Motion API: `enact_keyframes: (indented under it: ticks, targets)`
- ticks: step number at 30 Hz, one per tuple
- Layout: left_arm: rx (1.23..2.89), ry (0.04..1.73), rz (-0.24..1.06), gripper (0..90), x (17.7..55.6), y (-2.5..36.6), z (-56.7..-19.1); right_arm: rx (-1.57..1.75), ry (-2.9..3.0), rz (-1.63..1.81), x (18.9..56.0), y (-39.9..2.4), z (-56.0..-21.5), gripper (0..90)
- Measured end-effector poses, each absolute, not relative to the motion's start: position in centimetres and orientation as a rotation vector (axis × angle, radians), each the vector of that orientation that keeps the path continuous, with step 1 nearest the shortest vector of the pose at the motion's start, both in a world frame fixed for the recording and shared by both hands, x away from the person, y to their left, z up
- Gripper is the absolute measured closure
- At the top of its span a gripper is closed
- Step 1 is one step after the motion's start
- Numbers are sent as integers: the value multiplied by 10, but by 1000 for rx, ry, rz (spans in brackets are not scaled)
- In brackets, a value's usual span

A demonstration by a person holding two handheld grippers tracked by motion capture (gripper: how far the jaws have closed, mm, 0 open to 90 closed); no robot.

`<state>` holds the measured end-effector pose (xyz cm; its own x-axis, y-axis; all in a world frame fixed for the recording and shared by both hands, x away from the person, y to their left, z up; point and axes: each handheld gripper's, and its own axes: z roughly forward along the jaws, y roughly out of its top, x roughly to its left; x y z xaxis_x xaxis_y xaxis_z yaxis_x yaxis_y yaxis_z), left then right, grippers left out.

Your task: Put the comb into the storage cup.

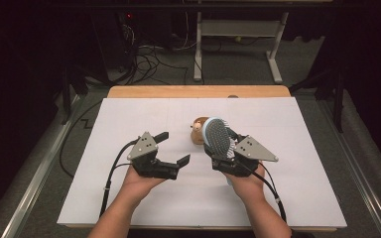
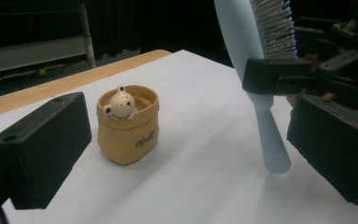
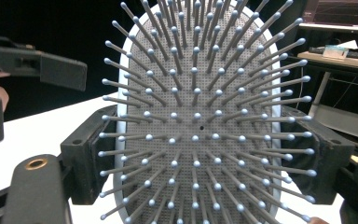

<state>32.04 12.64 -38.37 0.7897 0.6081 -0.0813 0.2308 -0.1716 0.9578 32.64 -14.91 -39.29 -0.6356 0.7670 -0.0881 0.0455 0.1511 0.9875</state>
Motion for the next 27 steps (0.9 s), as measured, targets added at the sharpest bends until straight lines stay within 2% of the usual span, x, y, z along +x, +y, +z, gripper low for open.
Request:
enact_keyframes:
  ticks: [27]
  targets:
    - [1740, 638, 365, 9, 324, 106, -364, 739, 1844, 1531, 324, -141, -398, 209]
